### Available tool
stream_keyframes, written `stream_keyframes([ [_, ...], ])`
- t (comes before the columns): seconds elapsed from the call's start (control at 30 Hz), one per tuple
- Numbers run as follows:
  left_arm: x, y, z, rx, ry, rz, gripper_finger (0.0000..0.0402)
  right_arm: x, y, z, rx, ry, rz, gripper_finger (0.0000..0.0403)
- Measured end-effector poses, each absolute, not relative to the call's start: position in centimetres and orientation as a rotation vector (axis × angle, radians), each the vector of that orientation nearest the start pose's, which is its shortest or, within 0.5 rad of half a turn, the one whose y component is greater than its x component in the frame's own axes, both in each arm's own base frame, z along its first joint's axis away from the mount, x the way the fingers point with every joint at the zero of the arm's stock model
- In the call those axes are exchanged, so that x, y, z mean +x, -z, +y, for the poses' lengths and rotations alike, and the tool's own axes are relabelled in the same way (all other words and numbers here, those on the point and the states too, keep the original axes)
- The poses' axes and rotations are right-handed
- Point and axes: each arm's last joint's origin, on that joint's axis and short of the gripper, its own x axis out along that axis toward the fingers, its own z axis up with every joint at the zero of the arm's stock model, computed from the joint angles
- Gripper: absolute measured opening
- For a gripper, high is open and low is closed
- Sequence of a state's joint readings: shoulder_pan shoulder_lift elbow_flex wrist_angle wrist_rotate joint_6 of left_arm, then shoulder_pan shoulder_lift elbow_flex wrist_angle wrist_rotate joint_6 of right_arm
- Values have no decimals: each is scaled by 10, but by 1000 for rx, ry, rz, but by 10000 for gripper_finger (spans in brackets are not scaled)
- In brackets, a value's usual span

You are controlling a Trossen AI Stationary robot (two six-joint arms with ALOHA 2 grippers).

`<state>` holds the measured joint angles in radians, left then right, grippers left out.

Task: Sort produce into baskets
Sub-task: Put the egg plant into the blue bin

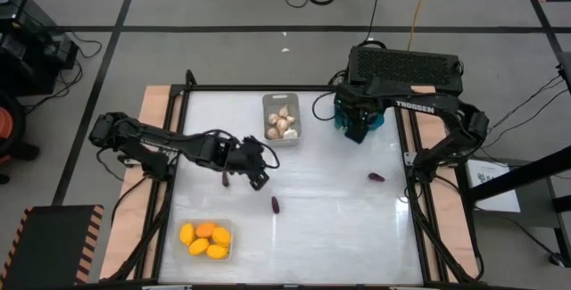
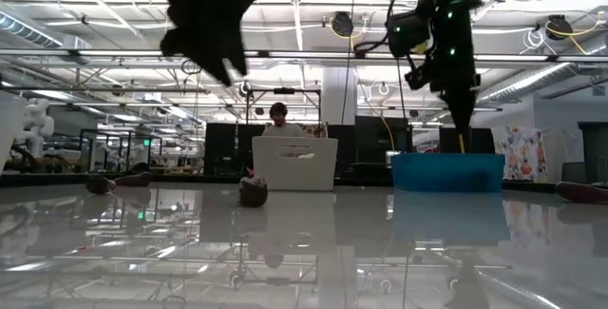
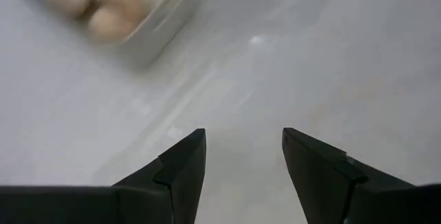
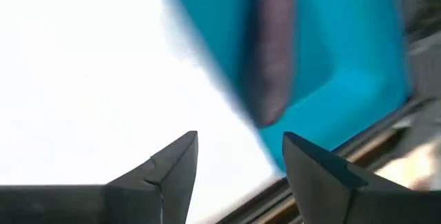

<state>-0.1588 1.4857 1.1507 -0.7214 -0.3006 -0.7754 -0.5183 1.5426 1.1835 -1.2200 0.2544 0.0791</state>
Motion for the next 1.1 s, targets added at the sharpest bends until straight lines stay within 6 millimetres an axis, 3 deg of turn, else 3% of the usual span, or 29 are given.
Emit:
stream_keyframes([
  [0.2,267,-252,-12,-533,-737,1134,200,220,-267,-98,388,641,1460,203],
  [0.4,248,-247,26,-416,-820,1337,200,208,-300,-54,458,646,1228,203],
  [0.57,223,-218,66,-433,-817,1508,200,197,-317,-20,564,632,1100,203],
  [0.77,200,-186,91,-458,-803,1576,200,192,-322,20,607,640,1025,203],
  [0.93,197,-172,100,-426,-732,1549,200,197,-315,46,613,613,1043,203],
  [1.1,190,-164,113,-444,-777,1508,200,205,-305,67,616,605,1075,203],
])
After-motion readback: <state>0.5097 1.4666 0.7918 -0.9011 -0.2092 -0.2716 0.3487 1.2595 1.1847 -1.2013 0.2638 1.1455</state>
